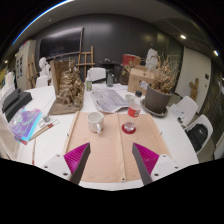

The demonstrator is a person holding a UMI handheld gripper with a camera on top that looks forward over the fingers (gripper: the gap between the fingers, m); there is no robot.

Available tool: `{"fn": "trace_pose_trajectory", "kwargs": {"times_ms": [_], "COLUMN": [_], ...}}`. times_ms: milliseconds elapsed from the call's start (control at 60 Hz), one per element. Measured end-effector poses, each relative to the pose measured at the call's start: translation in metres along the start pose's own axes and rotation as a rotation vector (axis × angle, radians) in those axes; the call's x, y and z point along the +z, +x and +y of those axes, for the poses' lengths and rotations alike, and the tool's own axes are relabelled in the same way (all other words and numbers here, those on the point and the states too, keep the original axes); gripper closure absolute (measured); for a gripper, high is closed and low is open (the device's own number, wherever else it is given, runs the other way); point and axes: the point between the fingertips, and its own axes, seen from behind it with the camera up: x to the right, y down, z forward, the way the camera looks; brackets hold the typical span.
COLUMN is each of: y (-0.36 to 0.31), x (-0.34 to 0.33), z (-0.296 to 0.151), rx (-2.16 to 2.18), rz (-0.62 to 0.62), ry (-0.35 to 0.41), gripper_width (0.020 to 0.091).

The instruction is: Pour water

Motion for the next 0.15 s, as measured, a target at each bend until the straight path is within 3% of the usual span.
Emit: {"fn": "trace_pose_trajectory", "kwargs": {"times_ms": [150], "y": [0.0031], "x": [-0.0032], "z": [0.0103], "rx": [-0.017], "rz": [0.013], "ry": [-0.012], "gripper_width": [0.0248]}}
